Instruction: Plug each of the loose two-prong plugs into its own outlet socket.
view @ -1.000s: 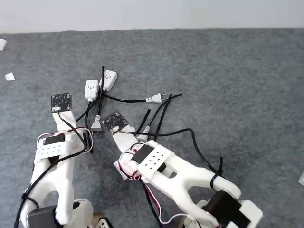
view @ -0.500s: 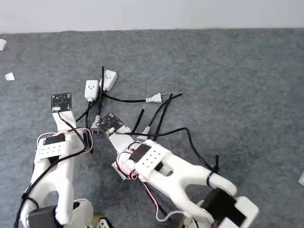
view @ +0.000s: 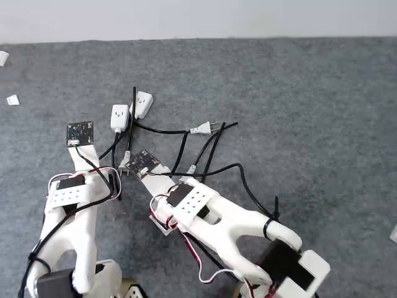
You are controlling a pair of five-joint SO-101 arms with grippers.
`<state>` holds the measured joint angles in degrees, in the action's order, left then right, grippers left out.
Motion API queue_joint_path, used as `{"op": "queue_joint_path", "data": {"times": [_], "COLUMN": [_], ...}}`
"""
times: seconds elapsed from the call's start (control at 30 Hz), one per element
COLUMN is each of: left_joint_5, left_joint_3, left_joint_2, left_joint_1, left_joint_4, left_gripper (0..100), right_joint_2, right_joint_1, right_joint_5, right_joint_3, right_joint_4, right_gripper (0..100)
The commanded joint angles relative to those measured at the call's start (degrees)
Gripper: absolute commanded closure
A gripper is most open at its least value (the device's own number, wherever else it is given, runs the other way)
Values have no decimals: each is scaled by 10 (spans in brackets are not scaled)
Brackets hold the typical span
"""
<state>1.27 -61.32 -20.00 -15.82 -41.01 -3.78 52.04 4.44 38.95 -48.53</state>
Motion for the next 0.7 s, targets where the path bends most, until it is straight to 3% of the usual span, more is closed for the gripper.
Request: {"op": "queue_joint_path", "data": {"times": [0.0,0.1,0.2,0.53,0.67], "left_joint_5": [-5,-5,-5,-5,-5], "left_joint_3": [29,29,29,29,29], "left_joint_2": [0,0,0,0,0], "left_joint_1": [-5,-5,-5,-5,-5], "left_joint_4": [-2,-1,-1,-1,-1], "left_gripper": [977,977,977,976,976], "right_joint_2": [-88,-172,-268,-485,-518], "right_joint_1": [-11,-17,-75,-384,-565], "right_joint_5": [-54,-114,-144,-217,-284], "right_joint_3": [-14,-21,-40,2,83], "right_joint_4": [-46,-130,-221,-349,-333], "right_gripper": [991,991,991,990,990]}}
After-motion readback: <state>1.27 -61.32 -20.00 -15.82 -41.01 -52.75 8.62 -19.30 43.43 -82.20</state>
